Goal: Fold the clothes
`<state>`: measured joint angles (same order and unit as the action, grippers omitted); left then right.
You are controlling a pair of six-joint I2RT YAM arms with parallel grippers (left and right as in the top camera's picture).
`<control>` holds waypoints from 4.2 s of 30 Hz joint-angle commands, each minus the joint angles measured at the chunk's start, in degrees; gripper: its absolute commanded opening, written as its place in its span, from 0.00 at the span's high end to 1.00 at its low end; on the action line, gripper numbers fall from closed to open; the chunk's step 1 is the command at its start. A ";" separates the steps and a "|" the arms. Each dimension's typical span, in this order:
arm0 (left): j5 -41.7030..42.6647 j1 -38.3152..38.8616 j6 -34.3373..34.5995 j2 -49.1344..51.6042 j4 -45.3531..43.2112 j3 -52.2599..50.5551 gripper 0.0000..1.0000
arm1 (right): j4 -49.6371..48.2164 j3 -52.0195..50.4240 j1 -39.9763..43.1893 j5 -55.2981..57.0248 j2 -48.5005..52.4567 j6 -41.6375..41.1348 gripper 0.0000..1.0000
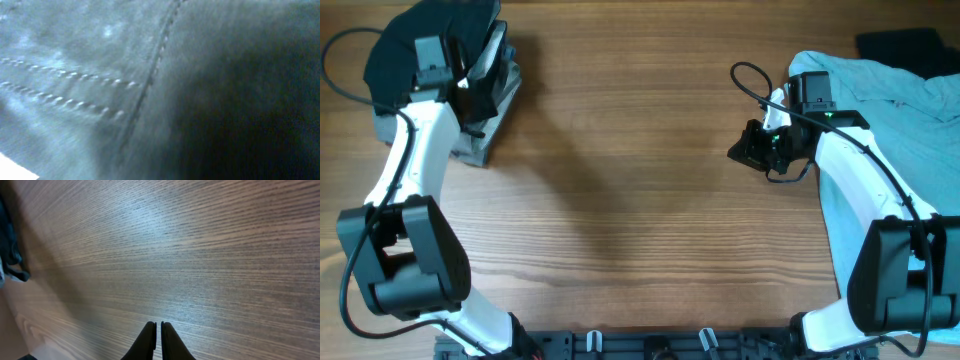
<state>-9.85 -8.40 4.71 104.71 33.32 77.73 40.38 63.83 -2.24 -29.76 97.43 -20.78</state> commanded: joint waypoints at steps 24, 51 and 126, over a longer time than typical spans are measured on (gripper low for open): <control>16.22 -6.43 8.22 -8.26 -9.05 0.59 0.84 | -0.28 0.13 -0.09 0.13 -0.52 -0.20 0.89; 20.90 -11.32 6.16 -55.15 21.38 13.68 0.00 | -3.54 16.28 -0.09 14.10 -36.89 19.06 0.00; 25.24 9.53 4.72 -104.52 -22.12 -59.19 0.00 | -40.94 -63.56 5.27 23.37 -97.18 22.14 0.00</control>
<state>14.09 0.82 9.87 5.89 13.76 27.07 -0.32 0.43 2.85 -6.98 0.75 1.58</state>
